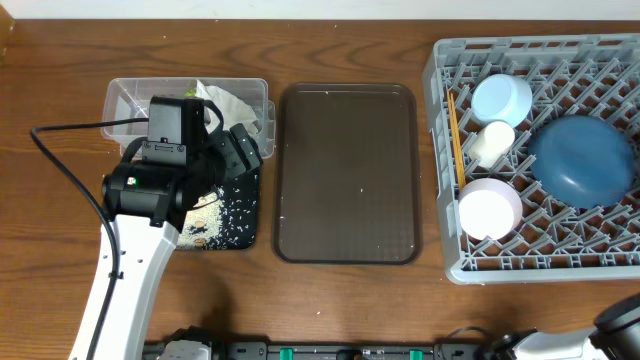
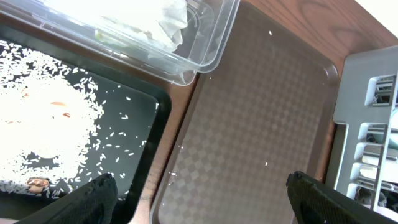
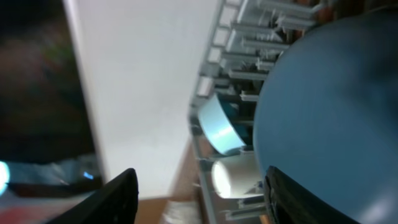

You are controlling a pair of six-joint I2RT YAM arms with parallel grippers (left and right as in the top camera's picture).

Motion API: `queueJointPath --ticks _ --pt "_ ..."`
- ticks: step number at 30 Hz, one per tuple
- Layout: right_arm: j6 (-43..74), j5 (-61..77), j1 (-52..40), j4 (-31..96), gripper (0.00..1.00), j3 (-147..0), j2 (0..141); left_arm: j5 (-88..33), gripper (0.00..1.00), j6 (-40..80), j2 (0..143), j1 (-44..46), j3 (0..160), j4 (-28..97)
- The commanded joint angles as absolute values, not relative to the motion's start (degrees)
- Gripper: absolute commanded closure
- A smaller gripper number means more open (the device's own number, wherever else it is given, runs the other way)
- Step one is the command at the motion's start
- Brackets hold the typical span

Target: Sort waste into correct bins and load items into the dishwasher rack

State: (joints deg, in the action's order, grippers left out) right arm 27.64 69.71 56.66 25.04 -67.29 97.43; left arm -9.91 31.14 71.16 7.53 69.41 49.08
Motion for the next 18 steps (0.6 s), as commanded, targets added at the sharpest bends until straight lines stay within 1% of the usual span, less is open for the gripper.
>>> queueJointPath --ticks 1,4,7,9,11,14,18 --pt "18.22 60.58 48.95 24.88 0.36 -66.98 97.86 -9.58 0.1 30.72 71.48 7.25 70.59 49.25" --pt "14.2 50.24 40.77 24.91 0.34 -66.98 97.86 -9.58 0.1 30.72 71.48 7.25 70.59 49.25" --pt "10.9 37.52 30.87 24.64 0.25 -67.05 97.86 -9.58 0.1 30.72 71.48 7.25 70.59 49.25" --pt "7.05 30.59 24.47 24.56 0.16 -67.13 97.86 -9.58 0.1 30.72 71.48 7.25 70.59 49.25" --pt "3.46 24.62 18.41 24.21 0.01 -67.46 97.86 -9.58 0.1 30.72 71.48 7.25 70.59 49.25" --pt "-0.4 16.49 9.17 23.9 0.01 -68.9 97.82 -9.58 0.1 30.72 71.48 7.25 70.59 49.25" --pt "-0.49 4.89 0.05 26.7 0.01 -72.75 97.8 -9.58 0.1 30.72 71.48 7.25 70.59 49.25"
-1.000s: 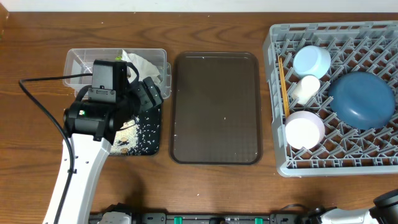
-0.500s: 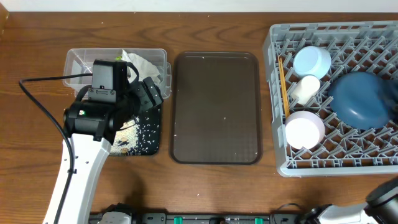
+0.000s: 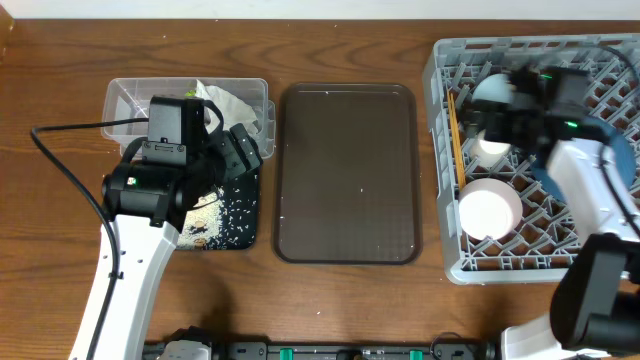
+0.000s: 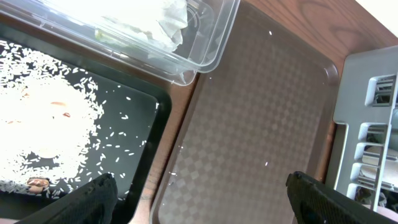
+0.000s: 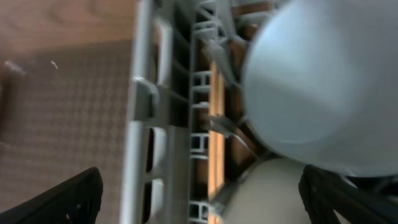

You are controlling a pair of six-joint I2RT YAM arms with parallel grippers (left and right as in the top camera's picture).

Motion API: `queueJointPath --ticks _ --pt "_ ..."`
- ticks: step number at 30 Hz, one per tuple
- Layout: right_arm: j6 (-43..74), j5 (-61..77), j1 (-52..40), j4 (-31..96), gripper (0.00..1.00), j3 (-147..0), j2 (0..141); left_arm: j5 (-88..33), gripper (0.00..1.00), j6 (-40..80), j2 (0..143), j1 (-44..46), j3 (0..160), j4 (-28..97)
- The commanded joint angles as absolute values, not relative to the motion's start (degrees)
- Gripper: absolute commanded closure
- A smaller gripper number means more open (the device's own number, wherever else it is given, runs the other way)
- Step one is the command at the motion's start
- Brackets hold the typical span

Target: Sort waste into correct bins and load items into the dishwasher rack

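Observation:
My left gripper (image 4: 199,202) (image 3: 240,150) hangs open and empty over the seam between the black tray of spilled rice (image 4: 62,118) and the empty brown tray (image 4: 261,112). A clear bin (image 4: 186,43) holding crumpled paper lies behind the black tray. My right gripper (image 5: 205,199) (image 3: 490,118) is open with nothing in it, above the left part of the grey dishwasher rack (image 5: 146,124). Under it are a light blue cup (image 5: 311,81) and a white cup (image 5: 267,193). The rack (image 3: 440,200) also holds a pale bowl (image 3: 490,210) and a blue bowl (image 3: 590,150).
A wooden stick (image 3: 453,130) lies along the rack's left wall. The right arm (image 3: 590,190) crosses the rack from the front right and covers part of the blue bowl. The left arm's cable (image 3: 70,180) loops over the table at the left.
The right arm was at the bottom right edge of the table view; now it reaches over the rack, its open gripper above the two cups. The left arm has not moved.

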State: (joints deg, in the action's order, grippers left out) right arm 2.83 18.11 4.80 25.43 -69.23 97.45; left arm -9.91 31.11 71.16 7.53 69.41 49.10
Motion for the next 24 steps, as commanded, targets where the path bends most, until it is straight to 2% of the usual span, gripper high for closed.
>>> queueJointPath --ticks 1,5,10,24 --pt "-0.49 3.18 -1.89 27.24 0.01 -73.43 97.8 -9.58 0.1 30.72 71.48 7.25 70.59 49.25" --pt "-0.51 -3.11 -9.85 27.7 0.01 -74.35 97.82 -9.58 0.1 30.72 71.48 7.25 70.59 49.25" --pt "-0.51 -12.43 -14.81 28.49 0.01 -74.28 97.82 -9.58 0.1 30.72 71.48 7.25 70.59 49.25" --pt "-0.49 -11.77 -17.28 29.61 0.01 -74.22 97.82 -9.58 0.1 30.72 71.48 7.25 70.59 49.25"
